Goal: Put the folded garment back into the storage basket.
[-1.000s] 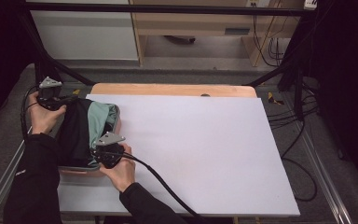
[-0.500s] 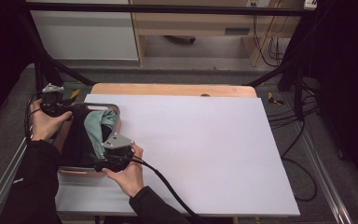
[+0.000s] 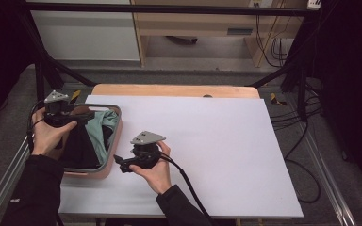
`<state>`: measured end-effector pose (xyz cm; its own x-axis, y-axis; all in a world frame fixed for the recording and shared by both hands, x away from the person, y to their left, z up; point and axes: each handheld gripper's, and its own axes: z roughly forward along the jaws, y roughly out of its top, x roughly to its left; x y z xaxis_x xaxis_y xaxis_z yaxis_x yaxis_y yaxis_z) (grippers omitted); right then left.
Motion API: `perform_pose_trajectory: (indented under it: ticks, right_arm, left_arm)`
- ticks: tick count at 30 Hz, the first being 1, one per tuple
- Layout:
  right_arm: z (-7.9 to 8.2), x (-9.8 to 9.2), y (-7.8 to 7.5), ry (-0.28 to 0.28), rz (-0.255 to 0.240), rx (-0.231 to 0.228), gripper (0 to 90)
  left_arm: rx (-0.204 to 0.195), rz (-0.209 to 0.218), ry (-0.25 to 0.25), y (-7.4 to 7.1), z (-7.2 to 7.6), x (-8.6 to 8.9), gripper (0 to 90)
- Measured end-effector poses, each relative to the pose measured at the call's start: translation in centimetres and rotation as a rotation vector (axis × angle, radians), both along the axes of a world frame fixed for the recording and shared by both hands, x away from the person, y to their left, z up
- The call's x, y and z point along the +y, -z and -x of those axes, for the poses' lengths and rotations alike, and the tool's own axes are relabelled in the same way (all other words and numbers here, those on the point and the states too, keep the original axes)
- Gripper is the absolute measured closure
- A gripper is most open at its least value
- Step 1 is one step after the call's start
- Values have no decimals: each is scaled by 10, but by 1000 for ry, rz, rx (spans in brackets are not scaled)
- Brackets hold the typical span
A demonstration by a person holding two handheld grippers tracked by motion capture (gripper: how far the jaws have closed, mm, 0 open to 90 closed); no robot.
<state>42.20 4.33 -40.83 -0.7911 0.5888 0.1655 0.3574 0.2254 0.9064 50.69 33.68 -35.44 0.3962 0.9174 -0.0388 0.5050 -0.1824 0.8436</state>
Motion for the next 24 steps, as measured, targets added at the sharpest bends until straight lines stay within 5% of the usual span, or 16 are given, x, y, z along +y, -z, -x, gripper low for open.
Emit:
perform_pose_trajectory:
  ticks: [24]
  right_arm:
    - [-1, -115, -12, 62, 82, 1, 64]
  left_arm:
    - [-32, -2, 227, 0, 51, -81, 34]
